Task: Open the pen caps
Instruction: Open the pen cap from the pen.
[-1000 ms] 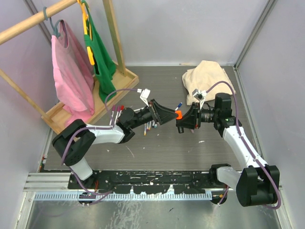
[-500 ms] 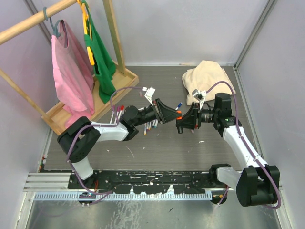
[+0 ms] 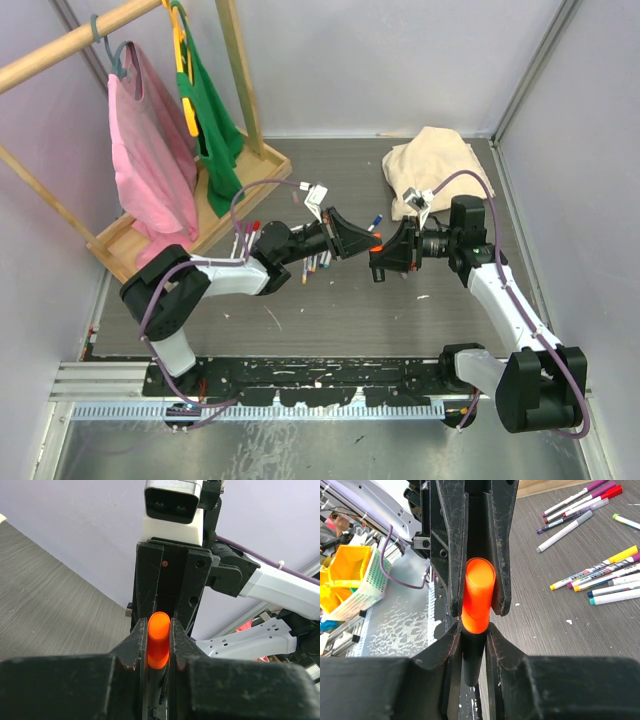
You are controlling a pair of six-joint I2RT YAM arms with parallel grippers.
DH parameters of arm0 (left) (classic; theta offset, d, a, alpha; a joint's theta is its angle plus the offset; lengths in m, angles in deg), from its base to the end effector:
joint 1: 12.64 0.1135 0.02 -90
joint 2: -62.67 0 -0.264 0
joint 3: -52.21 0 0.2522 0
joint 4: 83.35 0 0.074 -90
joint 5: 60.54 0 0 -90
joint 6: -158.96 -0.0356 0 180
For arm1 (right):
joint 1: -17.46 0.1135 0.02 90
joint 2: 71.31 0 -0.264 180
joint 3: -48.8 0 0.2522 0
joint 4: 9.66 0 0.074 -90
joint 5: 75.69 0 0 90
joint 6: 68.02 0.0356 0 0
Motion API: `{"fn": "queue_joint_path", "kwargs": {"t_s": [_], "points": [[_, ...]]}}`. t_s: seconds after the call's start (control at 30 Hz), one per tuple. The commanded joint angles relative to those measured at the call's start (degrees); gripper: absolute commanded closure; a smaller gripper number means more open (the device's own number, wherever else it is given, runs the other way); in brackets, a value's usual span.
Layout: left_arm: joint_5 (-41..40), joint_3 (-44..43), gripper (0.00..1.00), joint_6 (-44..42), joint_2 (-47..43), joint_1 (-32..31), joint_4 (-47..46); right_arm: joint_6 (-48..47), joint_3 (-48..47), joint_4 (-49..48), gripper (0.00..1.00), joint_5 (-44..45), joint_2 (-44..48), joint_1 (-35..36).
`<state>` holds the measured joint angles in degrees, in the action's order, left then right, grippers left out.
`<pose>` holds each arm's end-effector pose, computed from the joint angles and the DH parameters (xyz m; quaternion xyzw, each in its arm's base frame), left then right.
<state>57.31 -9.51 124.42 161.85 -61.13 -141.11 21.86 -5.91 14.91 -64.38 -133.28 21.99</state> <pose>0.2270 -0.2815 0.2573 0.1634 0.5656 -0.7122 0.3823 0.2115 0.0518 0.2720 -0.3353 0.6628 0.5681 0.3543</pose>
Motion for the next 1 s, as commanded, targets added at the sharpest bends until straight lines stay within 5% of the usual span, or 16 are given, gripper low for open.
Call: {"fn": "queue_joint_path", "kwargs": {"t_s": [0.0,0.1,0.23,0.67,0.97], "points": [[-3.4,-2.4,1.00,-1.8,-4.4,1.0,-2.5,-2.1,-2.3,-1.8,0.82,-0.3,0.8,0.4],[-4.7,-2.8,1.00,-3.0,-5.2,1.0,-2.6,-2.0,-2.3,-1.8,0.82,-0.3,0.7,0.5],[-7.6,-2.5,1.00,-3.8,-5.3,1.1,-5.7,-1.7,-2.5,-1.9,0.99,-0.5,0.4,0.9],[-14.9,-15.7,1.00,-7.5,-8.3,9.6,-5.2,-2.0,-3.7,0.2,0.99,-1.2,-2.8,2.8],[-14.4,-15.1,1.00,-15.1,-14.3,11.6,-2.3,-2.2,-4.1,1.0,0.99,-1.6,-4.4,3.2]]}}
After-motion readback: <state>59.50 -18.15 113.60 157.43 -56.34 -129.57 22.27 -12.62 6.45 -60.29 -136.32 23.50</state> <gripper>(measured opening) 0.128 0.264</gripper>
